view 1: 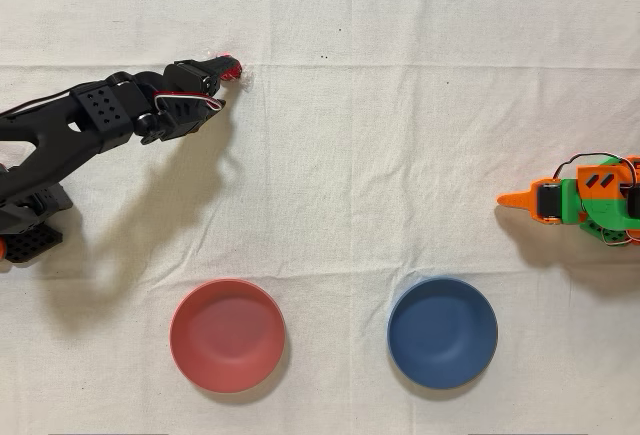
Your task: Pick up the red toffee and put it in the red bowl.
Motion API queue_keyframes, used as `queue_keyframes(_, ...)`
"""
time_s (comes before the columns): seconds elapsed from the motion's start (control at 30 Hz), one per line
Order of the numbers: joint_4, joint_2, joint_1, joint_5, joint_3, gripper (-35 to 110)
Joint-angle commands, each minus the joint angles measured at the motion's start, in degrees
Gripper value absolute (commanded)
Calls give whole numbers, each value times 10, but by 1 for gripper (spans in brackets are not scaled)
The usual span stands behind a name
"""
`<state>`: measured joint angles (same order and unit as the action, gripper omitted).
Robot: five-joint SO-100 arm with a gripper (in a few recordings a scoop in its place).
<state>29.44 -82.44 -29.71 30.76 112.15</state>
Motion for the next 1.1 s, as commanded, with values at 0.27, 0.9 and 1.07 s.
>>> queue_keyframes(0.27, 3, -1, -20, 3, -60, 27)
queue_keyframes(0.9, 4, 47, -47, -26, -100, 25)
queue_keyframes(1.07, 1, 54, -48, -25, -100, 24)
